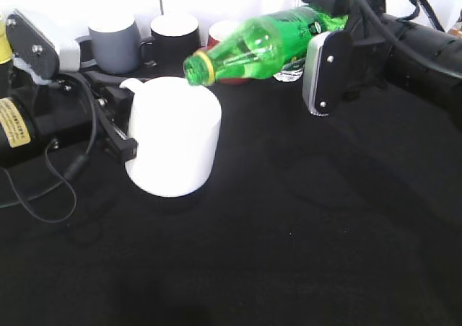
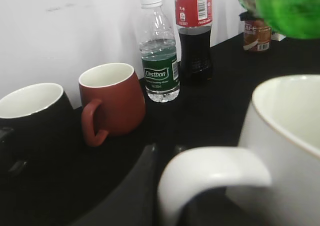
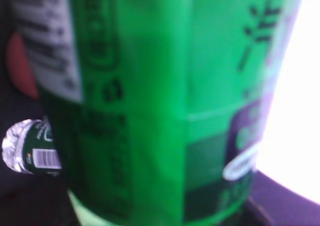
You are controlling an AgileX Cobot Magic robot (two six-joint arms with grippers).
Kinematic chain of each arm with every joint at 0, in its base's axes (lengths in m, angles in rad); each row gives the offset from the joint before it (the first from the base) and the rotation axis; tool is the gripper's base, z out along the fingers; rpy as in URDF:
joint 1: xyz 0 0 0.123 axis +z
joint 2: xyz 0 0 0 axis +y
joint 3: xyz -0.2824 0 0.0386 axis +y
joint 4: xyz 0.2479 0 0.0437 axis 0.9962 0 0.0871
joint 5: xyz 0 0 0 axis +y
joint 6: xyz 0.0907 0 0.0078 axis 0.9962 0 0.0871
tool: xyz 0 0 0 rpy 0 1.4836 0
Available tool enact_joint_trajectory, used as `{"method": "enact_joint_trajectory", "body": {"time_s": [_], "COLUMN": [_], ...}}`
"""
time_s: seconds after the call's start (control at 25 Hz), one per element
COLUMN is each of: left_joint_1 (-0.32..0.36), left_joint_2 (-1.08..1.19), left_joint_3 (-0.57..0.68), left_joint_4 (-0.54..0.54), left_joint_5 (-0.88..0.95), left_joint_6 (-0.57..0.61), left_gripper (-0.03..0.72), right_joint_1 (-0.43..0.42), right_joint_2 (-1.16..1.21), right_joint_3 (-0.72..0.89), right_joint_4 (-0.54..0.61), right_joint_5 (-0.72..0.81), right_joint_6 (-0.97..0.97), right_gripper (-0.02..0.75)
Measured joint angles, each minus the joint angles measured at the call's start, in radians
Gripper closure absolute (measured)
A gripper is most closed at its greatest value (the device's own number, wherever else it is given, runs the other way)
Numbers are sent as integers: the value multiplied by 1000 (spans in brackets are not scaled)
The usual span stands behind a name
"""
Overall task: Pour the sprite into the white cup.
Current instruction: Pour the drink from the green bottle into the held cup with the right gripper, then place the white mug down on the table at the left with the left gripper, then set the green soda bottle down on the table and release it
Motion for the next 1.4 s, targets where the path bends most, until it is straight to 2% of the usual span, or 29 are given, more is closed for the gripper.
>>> {"method": "enact_joint_trajectory", "body": {"time_s": [0.4, 0.96, 1.08, 1.2, 1.28, 1.4], "left_joint_1": [0, 0, 0, 0, 0, 0], "left_joint_2": [0, 0, 0, 0, 0, 0], "left_joint_3": [0, 0, 0, 0, 0, 0], "left_joint_4": [6, 7, -45, -121, -130, -212], "left_joint_5": [4, 11, -35, -122, -152, -163], "left_joint_6": [0, 0, 2, 2, 2, 2], "left_gripper": [631, 631, 631, 631, 631, 631], "right_joint_1": [0, 0, 0, 0, 0, 0], "right_joint_2": [0, 0, 0, 0, 0, 0], "right_joint_3": [-2, -2, -3, -3, -3, -3], "right_joint_4": [-5, -4, -8, -13, -13, -13], "right_joint_5": [-3, -10, -14, -15, -19, -43], "right_joint_6": [-69, -39, 98, 336, 601, 1168], "right_gripper": [360, 360, 360, 360, 360, 360]}}
